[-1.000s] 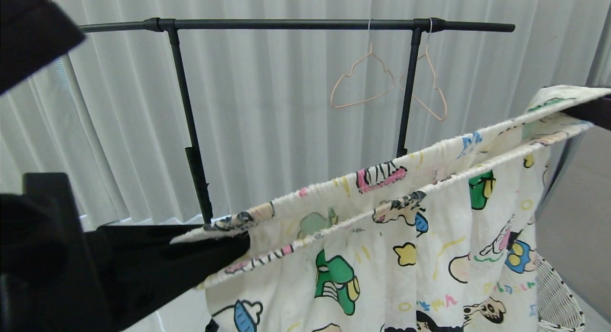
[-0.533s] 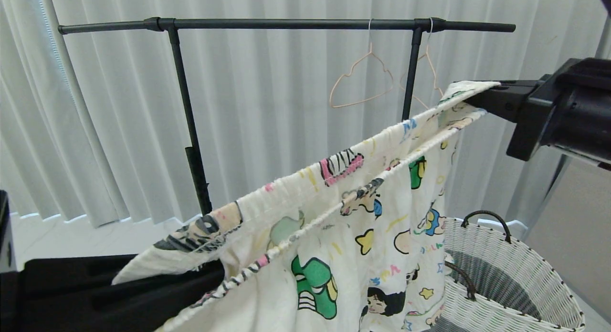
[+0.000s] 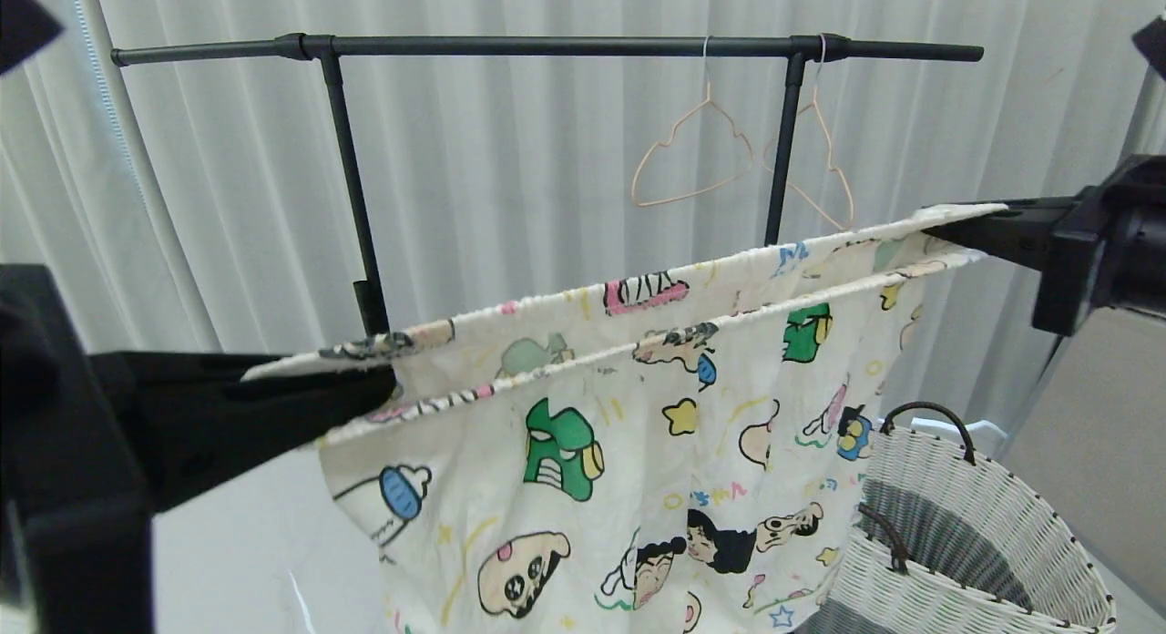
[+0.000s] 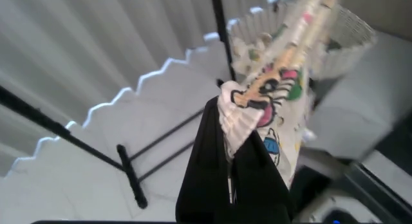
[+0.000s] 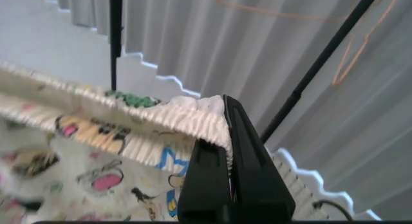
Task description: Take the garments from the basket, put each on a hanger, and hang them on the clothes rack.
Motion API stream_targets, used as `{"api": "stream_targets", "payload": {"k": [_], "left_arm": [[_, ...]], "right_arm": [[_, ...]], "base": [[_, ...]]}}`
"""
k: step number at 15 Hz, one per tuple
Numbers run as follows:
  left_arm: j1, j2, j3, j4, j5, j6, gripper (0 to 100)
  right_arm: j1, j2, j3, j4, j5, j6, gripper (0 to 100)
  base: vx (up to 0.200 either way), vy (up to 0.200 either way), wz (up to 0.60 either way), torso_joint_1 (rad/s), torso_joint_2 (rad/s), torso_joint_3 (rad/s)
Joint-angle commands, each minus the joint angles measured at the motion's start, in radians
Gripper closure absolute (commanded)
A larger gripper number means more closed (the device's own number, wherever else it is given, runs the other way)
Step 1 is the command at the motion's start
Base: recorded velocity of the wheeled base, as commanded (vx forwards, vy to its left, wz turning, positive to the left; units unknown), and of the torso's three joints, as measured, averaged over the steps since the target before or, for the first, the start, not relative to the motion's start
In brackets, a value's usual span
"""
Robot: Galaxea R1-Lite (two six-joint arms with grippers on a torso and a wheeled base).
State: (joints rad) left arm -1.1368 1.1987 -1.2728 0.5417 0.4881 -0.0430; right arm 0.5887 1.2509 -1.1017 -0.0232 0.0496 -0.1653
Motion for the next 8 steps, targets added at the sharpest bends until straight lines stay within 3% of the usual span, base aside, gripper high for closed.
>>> {"api": "stream_targets", "payload": {"k": [1, 4, 8], "left_arm": [[0.132, 0.059, -0.017, -0.092, -0.034, 0.041, 100], [0.167, 0.11, -0.011, -0.224, -0.036, 0.041, 100], [0.167, 0.121, -0.027, -0.247, -0.059, 0.041, 100]], "right_arm": [[-0.027, -0.114, -0.003, 0.095, 0.033, 0.0, 100], [-0.015, -0.18, -0.003, 0.243, 0.116, 0.001, 100], [0.023, -0.185, -0.001, 0.264, 0.116, 0.0, 100]], "base": [[0.0, 0.0, 0.0, 0.0, 0.0, 0.0], [0.0, 0.0, 0.0, 0.0, 0.0, 0.0], [0.0, 0.0, 0.0, 0.0, 0.0, 0.0]]}}
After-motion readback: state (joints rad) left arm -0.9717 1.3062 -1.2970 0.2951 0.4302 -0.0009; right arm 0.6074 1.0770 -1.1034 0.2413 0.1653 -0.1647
